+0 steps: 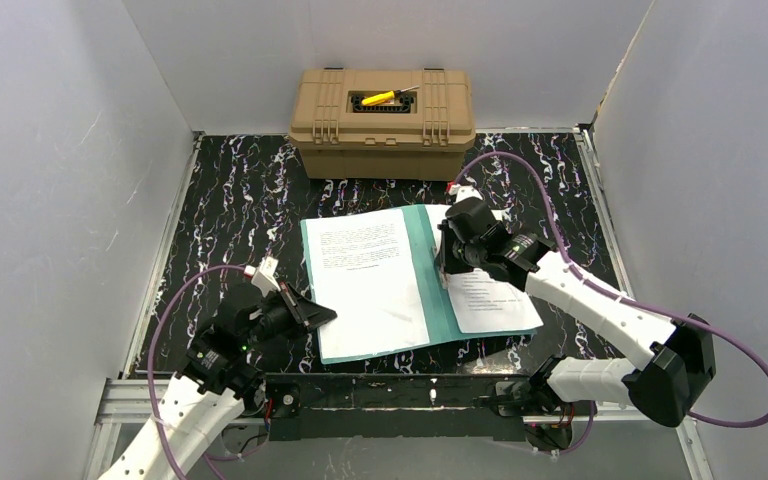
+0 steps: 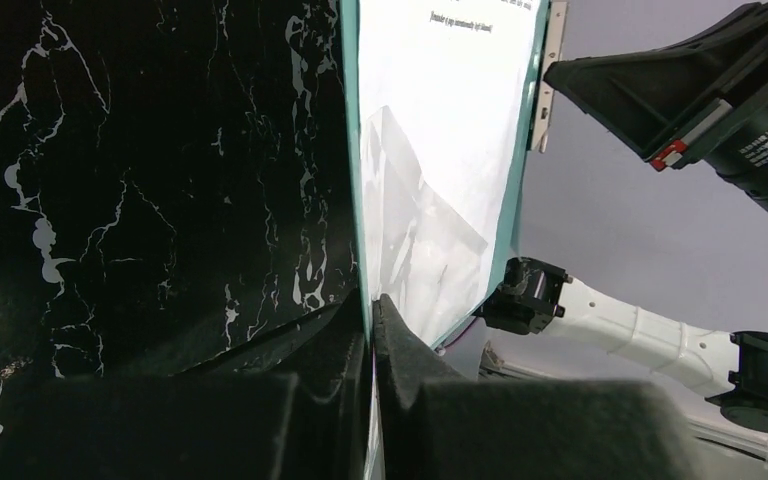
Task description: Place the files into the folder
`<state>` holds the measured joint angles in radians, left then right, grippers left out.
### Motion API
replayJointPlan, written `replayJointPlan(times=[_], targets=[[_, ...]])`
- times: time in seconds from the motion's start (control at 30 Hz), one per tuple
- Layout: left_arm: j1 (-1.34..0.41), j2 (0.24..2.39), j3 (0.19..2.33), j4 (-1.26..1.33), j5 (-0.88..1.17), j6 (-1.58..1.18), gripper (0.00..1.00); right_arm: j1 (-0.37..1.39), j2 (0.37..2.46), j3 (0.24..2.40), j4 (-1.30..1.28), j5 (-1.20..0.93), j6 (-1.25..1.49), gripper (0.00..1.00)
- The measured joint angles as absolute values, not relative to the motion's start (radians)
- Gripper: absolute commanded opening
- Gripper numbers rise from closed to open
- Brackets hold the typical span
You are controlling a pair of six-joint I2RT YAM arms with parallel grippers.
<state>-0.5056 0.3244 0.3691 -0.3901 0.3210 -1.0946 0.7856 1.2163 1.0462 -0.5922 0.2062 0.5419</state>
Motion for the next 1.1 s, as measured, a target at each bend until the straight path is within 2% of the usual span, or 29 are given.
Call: replayJointPlan(times=[0.2,0.4,0.53,0.6,0.83,1.1], targets=[[-0.506,0.321,0.433,-0.439,0.311,-1.070,0.00,0.786,1.234,1.014,-0.564,0.187,0.543,0.01],[-0.506,0.341,0.545,-0.541,0.283,-1.017,0.00,0.787,1.317,0.986,-0.487,0.111,0.551,0.45],[-0.506,0.392,0.624,-0.625,0.250,-0.962,0.00,0.785,1.341,0.986,-0.469,0.101,0.546,0.67],[-0.506,0.422,0.653,-0.670,0.230,-0.933,0.00,0.785,1.341,0.986,-0.467,0.103,0.543,0.75],[-0.505,0.511,0.741,-0.785,0.192,-0.834,0.00,0.780,1.341,0.986,-0.472,0.156,0.520,0.87],[-0.505,0.615,0.883,-0.935,0.140,-0.721,0.00,0.752,1.333,0.925,-0.458,0.192,0.519,0.92]])
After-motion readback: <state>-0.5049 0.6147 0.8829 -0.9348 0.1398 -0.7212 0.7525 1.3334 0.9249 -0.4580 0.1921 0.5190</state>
